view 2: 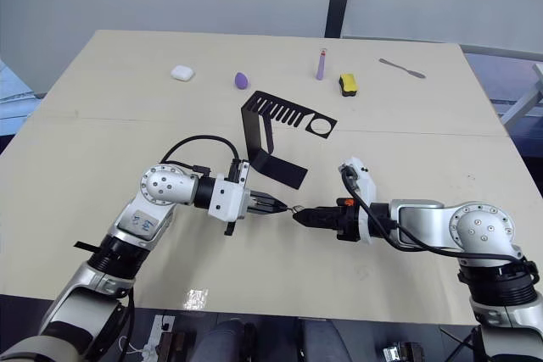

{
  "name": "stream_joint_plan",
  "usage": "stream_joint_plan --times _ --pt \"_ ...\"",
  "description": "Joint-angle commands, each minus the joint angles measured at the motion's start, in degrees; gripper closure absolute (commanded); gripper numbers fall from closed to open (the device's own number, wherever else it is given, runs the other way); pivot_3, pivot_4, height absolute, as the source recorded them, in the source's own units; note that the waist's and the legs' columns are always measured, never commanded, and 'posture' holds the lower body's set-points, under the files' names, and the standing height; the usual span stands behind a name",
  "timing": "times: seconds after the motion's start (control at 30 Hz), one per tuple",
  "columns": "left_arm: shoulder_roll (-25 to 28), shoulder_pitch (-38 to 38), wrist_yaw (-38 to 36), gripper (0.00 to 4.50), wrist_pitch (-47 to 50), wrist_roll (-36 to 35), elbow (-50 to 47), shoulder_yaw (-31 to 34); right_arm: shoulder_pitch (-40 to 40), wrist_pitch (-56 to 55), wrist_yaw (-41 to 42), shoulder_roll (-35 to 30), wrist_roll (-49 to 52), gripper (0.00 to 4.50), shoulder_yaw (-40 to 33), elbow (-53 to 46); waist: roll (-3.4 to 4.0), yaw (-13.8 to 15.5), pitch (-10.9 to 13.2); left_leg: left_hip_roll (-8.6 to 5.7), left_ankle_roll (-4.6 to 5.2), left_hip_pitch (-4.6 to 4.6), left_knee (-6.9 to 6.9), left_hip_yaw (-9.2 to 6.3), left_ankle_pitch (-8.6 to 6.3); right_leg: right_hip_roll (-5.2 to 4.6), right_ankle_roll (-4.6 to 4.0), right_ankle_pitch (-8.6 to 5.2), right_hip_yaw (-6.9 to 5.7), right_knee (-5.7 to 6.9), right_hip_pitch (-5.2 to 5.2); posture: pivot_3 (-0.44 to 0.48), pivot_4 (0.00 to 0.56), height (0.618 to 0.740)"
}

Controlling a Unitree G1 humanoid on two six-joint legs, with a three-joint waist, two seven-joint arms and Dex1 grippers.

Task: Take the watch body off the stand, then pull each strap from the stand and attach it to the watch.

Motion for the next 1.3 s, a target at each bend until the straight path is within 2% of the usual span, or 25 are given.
stream_joint_plan --times 0.03,0.67,1.3 --pt "-0.2 -1.0 0.8 4.50 -1.0 0.3 0.0 -0.3 -1.3 -0.8 0.0 0.4 1.7 2.89 0.2 -2.0 0.00 0.0 0.0 0.00 0.00 0.00 0.00 0.00 0.00 0.00 0.00 0.00 0.00 0.00 0.00 0.000 0.150 0.740" --pt "-1.1 -1.8 1.8 4.50 -0.5 0.8 0.3 -0.5 -1.5 -1.1 -0.3 0.0 2.2 2.89 0.4 -2.1 0.00 0.0 0.0 0.00 0.00 -0.01 -0.02 0.00 0.00 0.00 0.00 0.00 -0.01 -0.01 0.00 0.000 0.150 0.740" --pt "-2.4 -0.9 4.8 4.50 0.3 2.9 -1.6 -1.6 -3.4 -1.6 -5.0 1.3 0.0 2.89 1.9 -3.0 0.00 0.0 0.0 0.00 0.00 -0.02 -0.02 -0.01 0.00 -0.01 0.00 0.00 -0.01 -0.02 0.00 0.000 0.150 0.740"
